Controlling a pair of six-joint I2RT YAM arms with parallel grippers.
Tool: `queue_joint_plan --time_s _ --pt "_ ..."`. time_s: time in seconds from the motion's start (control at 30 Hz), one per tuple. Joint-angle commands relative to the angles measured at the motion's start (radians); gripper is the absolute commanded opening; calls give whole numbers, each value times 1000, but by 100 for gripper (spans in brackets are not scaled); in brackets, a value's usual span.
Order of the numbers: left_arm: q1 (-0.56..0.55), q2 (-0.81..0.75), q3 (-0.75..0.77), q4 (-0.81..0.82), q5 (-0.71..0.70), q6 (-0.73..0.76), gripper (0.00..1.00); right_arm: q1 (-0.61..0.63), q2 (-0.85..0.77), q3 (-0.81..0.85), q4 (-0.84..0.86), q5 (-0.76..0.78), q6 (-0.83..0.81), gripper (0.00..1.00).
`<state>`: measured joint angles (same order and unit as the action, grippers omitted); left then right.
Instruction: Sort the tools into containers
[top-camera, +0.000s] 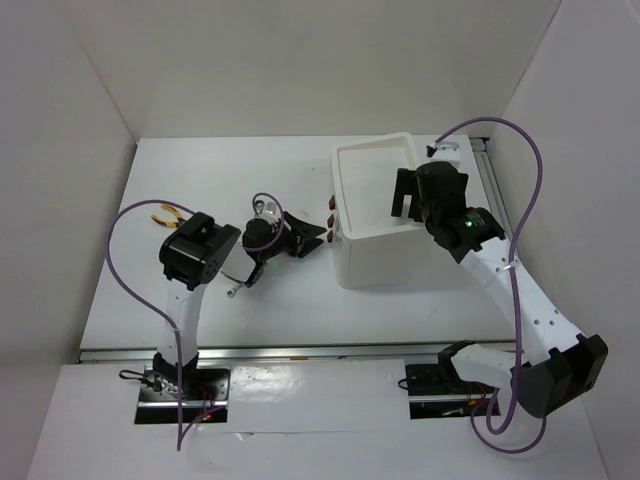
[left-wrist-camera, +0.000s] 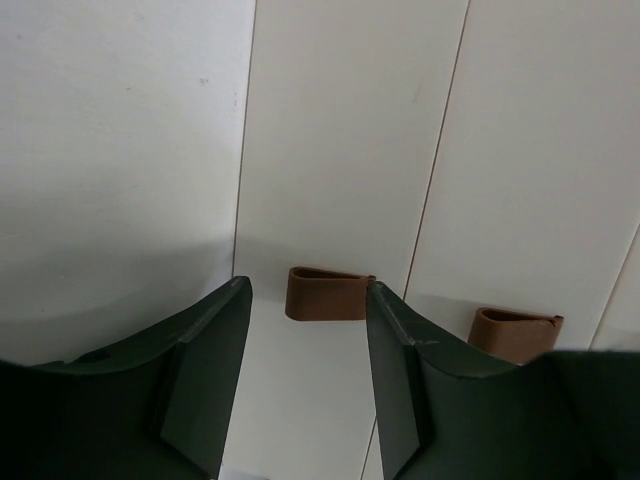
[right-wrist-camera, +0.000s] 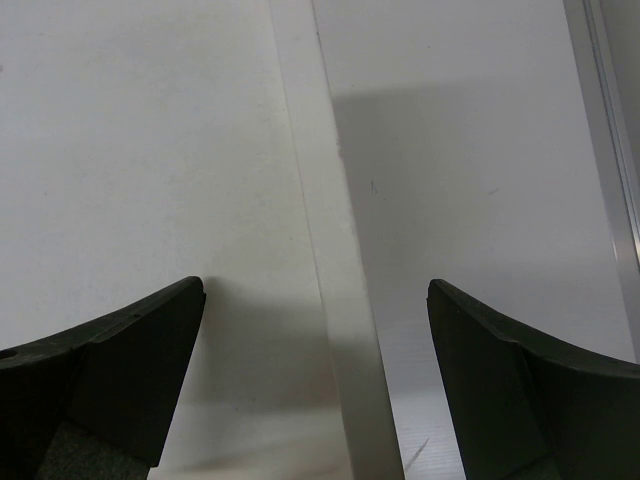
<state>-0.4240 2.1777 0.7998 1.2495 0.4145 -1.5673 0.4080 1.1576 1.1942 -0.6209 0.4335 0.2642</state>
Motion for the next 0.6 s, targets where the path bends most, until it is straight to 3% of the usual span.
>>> queue_joint_plan --time_s 0.0,0.43,0.57 --pt "-6 24 21 84 7 -14 61 12 -18 -7 7 14 -6 100" --pt "-56 97 30 197 7 -83 59 12 -9 -7 7 24 -6 100" --pt "-56 108 30 215 7 -92 47 12 -9 -7 7 24 -6 100"
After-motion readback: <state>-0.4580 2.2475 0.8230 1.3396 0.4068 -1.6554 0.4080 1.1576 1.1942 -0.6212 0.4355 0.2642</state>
